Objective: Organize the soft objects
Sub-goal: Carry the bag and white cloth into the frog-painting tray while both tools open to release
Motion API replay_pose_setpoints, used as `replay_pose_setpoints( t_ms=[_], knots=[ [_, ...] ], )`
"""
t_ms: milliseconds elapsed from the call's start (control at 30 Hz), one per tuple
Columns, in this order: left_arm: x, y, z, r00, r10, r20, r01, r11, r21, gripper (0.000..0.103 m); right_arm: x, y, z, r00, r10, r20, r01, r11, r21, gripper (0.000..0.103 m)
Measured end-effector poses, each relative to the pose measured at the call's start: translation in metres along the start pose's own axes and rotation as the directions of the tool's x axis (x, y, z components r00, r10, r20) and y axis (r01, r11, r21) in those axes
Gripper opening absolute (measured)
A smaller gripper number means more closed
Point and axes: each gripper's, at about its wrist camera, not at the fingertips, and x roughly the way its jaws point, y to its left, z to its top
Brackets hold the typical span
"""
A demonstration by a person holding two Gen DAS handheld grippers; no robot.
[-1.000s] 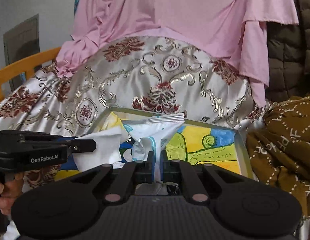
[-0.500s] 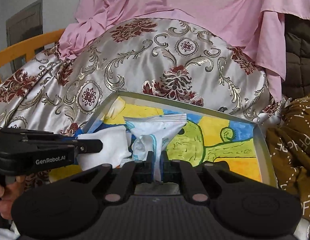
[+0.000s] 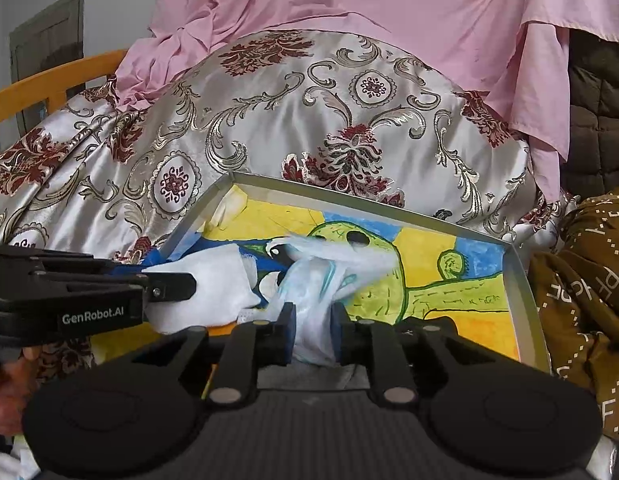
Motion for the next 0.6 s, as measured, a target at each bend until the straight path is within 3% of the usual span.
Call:
replay_pose_setpoints(
  t_ms=[200, 300, 600],
  knots=[
    [-0.008, -0.007, 0.001, 0.999, 0.039, -0.008, -0.038, 0.999, 0.029, 0.040, -0.013, -0.007, -0.002, 1.000, -0.007, 0.015, 0.006, 1.000, 0.017, 0.036],
    [-0.019, -0.011, 0.001, 0.999, 0.050, 0.001, -0.050, 0.998, 0.043, 0.049, -0.023, -0.011, -0.002, 1.000, -0.007, 0.029, 0.006, 1.000, 0.026, 0.047],
    [-0.077, -0.032, 0.003, 0.991, 0.089, 0.104, -0.098, 0.991, 0.086, 0.082, -0.075, -0.025, -0.005, 0.993, -0.021, 0.115, 0.012, 0.997, 0.079, 0.076]
  ],
)
